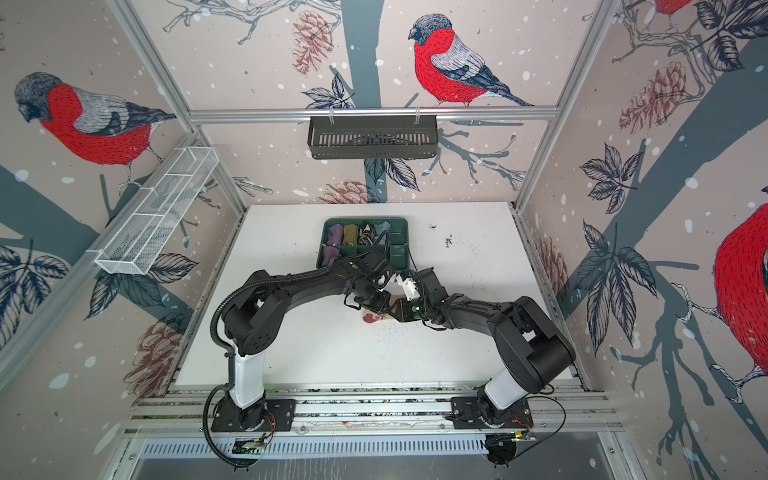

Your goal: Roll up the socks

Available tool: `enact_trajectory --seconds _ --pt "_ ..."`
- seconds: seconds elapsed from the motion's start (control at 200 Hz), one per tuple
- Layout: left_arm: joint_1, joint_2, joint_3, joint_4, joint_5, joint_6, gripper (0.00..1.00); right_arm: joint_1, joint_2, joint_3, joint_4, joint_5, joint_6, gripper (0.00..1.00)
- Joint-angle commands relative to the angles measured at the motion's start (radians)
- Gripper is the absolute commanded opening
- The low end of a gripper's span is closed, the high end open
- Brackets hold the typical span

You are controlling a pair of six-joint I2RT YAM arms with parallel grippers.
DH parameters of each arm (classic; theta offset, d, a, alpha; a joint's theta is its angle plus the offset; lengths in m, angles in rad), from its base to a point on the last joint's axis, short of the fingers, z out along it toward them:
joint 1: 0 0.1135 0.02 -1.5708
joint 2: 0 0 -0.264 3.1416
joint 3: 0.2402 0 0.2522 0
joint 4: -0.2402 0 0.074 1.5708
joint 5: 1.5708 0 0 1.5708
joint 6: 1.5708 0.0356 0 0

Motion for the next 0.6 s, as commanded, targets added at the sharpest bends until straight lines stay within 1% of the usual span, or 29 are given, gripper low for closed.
enact_trajectory --seconds 0.0,0.135,0.235,0.315,0.45,0.595 --pt "0.014 -0.022 -0.033 0.03 0.055 -0.008 0.3 -0.003 -0.023 0.001 -0.011 0.005 -0.008 0.32" --pt "0.035 -0.053 -0.072 0.096 0.112 -0.019 0.32 -0.002 -0.043 0.0 -0.009 -0.001 -0.001 0.33" --pt "0.052 -0.075 -0.111 0.16 0.177 -0.03 0.34 -0.002 -0.052 0.0 -0.006 0.0 0.004 0.33" --pt "0.061 -0.086 -0.131 0.184 0.191 -0.036 0.35 -0.002 -0.053 0.003 -0.004 -0.002 0.007 0.33" --pt "0.075 -0.102 -0.161 0.226 0.222 -0.045 0.35 -0.002 -0.052 0.007 0.0 -0.002 0.013 0.32" --pt "0.091 -0.121 -0.194 0.286 0.27 -0.062 0.32 -0.002 -0.054 0.015 -0.001 0.001 0.018 0.32"
